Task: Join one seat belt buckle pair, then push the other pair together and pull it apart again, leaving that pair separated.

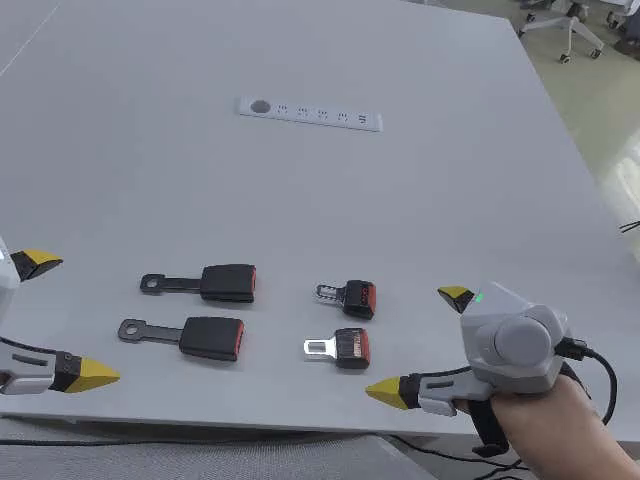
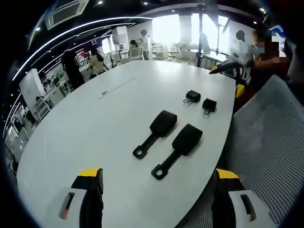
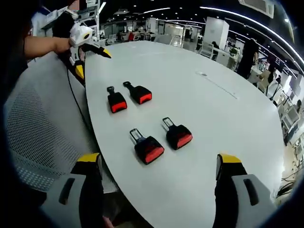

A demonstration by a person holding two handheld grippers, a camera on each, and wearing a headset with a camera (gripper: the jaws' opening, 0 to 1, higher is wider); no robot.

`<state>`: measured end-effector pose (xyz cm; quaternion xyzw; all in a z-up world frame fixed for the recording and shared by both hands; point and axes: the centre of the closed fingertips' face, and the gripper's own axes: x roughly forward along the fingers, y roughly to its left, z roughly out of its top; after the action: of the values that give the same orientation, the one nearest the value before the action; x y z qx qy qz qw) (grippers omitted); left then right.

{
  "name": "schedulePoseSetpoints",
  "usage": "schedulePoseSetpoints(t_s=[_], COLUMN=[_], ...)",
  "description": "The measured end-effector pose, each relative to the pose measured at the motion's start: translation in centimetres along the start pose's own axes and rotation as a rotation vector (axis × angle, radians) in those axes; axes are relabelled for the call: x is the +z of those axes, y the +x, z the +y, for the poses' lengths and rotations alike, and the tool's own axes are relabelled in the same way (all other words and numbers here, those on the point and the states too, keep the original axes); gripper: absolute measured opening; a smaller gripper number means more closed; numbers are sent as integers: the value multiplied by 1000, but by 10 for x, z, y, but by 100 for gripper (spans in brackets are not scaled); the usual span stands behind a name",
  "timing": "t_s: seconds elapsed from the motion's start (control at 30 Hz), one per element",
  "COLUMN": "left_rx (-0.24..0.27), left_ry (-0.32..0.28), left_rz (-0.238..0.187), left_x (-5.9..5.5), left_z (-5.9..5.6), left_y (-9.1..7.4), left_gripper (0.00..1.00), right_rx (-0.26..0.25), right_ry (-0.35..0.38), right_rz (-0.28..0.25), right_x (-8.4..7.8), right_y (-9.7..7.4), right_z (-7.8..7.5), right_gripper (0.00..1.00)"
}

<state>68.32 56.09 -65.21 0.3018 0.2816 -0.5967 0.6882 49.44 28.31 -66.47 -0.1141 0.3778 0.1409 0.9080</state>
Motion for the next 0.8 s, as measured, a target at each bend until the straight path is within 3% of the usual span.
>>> schedulePoseSetpoints(t_s=[0.3, 0.43, 0.8], left_rx=[4, 1, 27], left_ry=[-9, 14, 8], left_rz=[-6, 7, 19], left_x=[1, -1, -3], left_z=[1, 0, 6], left_y=[1, 2, 1], left_gripper=[97, 97, 97], right_rx=[4, 2, -48], right_ry=[-15, -19, -50], right_rz=[7, 12, 32], right_x=[1, 0, 0], right_y=[2, 2, 3], right_z=[2, 1, -7], right_gripper=[100, 100, 99])
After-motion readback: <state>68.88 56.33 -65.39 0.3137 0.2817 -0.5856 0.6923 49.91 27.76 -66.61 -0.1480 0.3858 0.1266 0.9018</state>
